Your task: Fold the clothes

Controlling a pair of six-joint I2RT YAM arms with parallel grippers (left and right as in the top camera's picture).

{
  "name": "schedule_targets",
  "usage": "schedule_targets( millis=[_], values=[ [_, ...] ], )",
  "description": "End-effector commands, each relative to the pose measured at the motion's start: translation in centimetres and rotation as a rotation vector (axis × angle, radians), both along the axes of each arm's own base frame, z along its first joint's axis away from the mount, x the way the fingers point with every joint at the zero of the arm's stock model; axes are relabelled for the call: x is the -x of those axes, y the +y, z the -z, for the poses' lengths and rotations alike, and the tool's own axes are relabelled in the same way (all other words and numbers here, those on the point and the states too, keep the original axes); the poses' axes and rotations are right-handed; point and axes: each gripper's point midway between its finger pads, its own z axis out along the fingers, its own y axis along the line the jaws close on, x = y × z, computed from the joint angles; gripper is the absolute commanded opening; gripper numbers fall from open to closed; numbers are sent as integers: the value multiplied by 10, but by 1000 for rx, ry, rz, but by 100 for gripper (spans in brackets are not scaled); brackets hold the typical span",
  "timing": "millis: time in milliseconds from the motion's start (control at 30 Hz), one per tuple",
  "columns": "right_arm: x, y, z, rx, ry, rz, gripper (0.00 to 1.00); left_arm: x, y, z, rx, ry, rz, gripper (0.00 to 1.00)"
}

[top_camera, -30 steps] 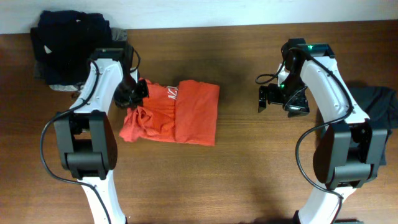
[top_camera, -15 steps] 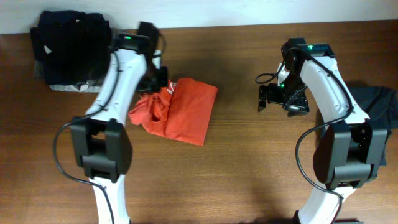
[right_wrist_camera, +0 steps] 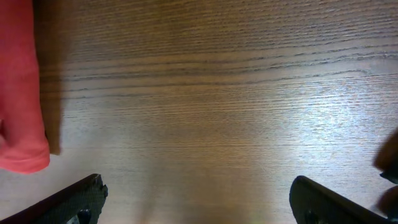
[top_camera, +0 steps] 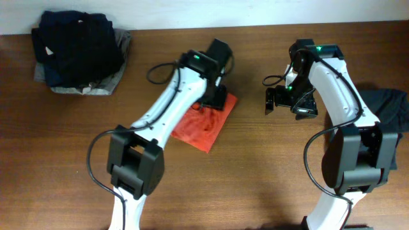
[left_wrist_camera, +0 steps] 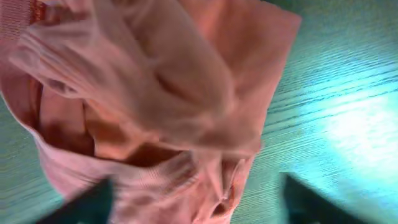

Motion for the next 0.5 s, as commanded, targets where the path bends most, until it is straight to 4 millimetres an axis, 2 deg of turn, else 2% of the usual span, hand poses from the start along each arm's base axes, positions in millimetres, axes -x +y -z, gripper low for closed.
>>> schedule_targets(
  millis=[0, 167, 333, 467],
  values=[
    [-3, -3, -9, 12, -30, 10, 99, -11, 15, -3, -92, -60, -10, 99],
    [-4, -3, -9, 12, -30, 11, 99, -16, 26, -5, -95, -55, -34, 99],
    [-5, 1, -9, -15, -37, 12, 99, -25, 68, -14, -136, -34, -122, 99],
    [-12, 16, -11, -81, -65, 6, 99, -36, 112, -13, -123, -6, -303, 99]
  ],
)
